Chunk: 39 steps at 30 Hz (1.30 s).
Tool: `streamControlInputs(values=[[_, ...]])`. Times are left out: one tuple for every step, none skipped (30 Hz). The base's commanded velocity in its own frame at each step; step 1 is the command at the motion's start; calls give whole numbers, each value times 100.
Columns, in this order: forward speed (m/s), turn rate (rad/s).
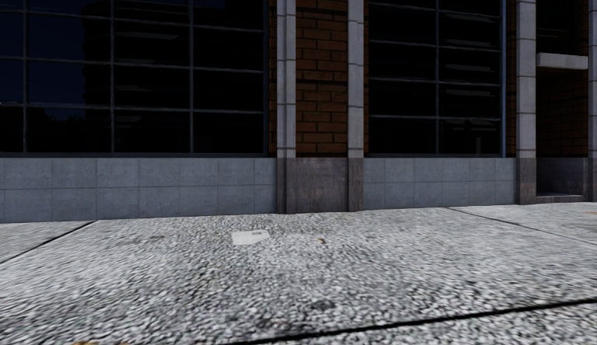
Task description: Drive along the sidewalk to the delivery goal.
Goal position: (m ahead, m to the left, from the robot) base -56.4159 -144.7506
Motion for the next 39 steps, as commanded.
streamControlInputs(values=[[12,0],[24,-1],[25,-31],[25,-31],[20,-58],[18,-73],[13,-80],[13,-80],[11,-81],[10,-82],[10,-82],[9,-82],[9,-82],[9,-82],[9,-82],[9,-82],[9,-82],[9,-82],[9,-82],[9,-82],[9,-82],[9,-82],[9,-82],[9,-82],[18,-82],[18,-82],[27,-82],[41,-82],[59,-82],[59,-82],[70,-82],[73,-82],[76,-82],[76,-82],[78,-82],[80,-82],[80,-82],[80,-82],[81,-82]])
